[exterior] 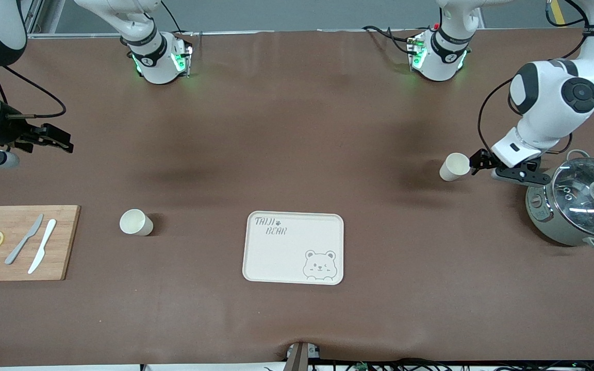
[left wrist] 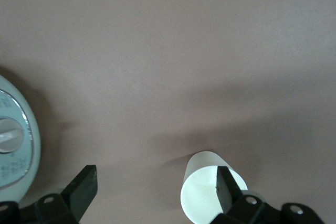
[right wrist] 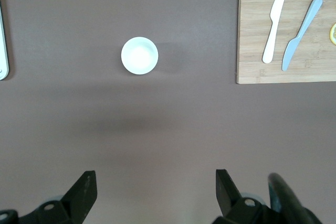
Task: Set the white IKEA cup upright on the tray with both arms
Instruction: 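Lower the left gripper around the cup rim and close it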
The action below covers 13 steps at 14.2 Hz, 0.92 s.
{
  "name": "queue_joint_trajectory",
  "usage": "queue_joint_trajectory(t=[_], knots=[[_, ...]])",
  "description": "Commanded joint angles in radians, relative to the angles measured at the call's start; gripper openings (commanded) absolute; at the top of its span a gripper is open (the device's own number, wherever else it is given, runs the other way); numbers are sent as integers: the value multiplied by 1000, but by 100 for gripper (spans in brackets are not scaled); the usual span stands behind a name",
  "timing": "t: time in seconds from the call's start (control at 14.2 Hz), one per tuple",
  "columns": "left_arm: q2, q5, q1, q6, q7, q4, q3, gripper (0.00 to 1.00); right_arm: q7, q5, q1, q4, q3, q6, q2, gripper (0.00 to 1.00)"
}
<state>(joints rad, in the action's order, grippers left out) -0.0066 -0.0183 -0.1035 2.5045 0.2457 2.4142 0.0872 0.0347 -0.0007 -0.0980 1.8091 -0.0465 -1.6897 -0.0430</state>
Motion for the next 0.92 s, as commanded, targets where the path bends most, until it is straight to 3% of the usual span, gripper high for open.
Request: queue_joint_trajectory(t=[0.0,0.85], knots=[[-24,-19,1,77,12,75,-3,100,10,7,-6,-28,-3,12,15,100],[3,-19,1,256,15,227,-4,100,10,5,-3,-33,-3,13,15,100]])
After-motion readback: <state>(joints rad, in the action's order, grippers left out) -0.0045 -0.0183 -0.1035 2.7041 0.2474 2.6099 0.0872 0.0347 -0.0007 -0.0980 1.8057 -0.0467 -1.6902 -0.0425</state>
